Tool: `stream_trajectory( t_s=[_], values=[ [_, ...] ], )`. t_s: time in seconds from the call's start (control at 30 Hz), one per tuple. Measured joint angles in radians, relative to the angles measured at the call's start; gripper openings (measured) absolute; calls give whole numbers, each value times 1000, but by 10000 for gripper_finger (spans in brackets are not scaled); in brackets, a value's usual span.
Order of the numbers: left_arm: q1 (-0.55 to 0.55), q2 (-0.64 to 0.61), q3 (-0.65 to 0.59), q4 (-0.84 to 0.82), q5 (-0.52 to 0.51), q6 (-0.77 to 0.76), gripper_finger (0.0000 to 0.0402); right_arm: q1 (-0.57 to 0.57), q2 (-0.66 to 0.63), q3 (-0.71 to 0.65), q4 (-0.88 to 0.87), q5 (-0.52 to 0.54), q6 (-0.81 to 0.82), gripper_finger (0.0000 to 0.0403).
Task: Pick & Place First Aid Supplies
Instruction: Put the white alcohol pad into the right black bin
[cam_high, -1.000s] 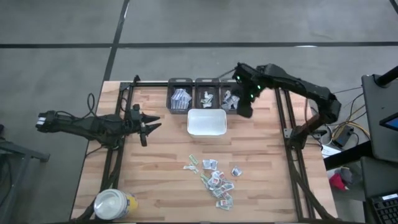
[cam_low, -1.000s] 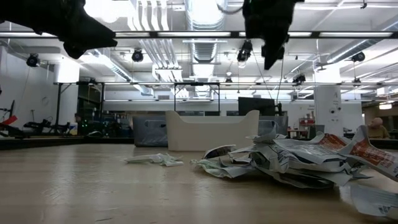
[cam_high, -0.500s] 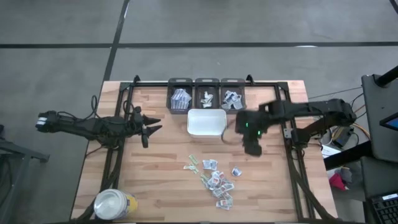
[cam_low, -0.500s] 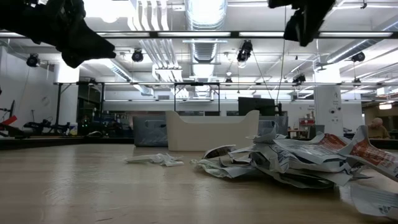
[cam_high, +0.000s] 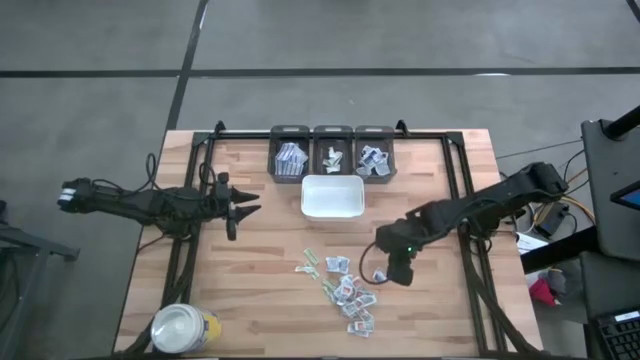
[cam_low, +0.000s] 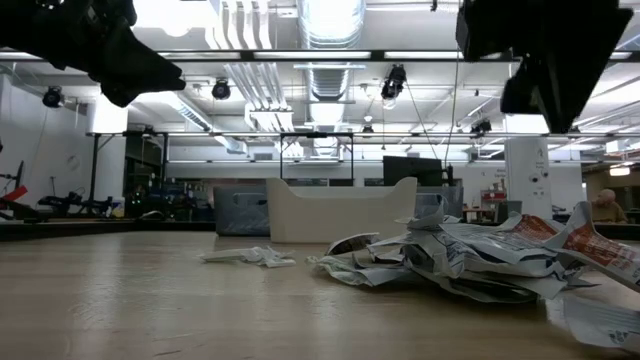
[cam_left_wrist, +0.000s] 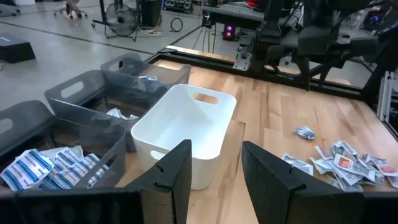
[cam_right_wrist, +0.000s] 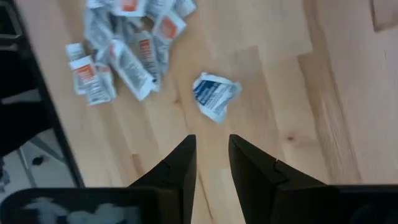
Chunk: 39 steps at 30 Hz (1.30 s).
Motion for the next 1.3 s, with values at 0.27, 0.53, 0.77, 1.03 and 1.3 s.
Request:
stream_trajectory(
  t_s=[0.27, 0.53, 0.77, 1.03, 1.3],
  values=[
    [0, 0, 0, 0, 15, 24, 136, -2, 0, -75, 48, 1, 97, 82],
    [0, 0, 0, 0, 28, 36, 136, 0, 1, -73, 156, -4, 161, 94],
    [0, 0, 0, 0, 28, 52, 136, 0, 3, -73, 178, 0, 213, 95],
    [0, 0, 0, 0, 28, 71, 136, 24, 125, -60, 179, -3, 226, 82],
    [0, -1, 0, 0, 28, 83, 136, 26, 225, -28, 178, 39, 229, 63]
  ],
)
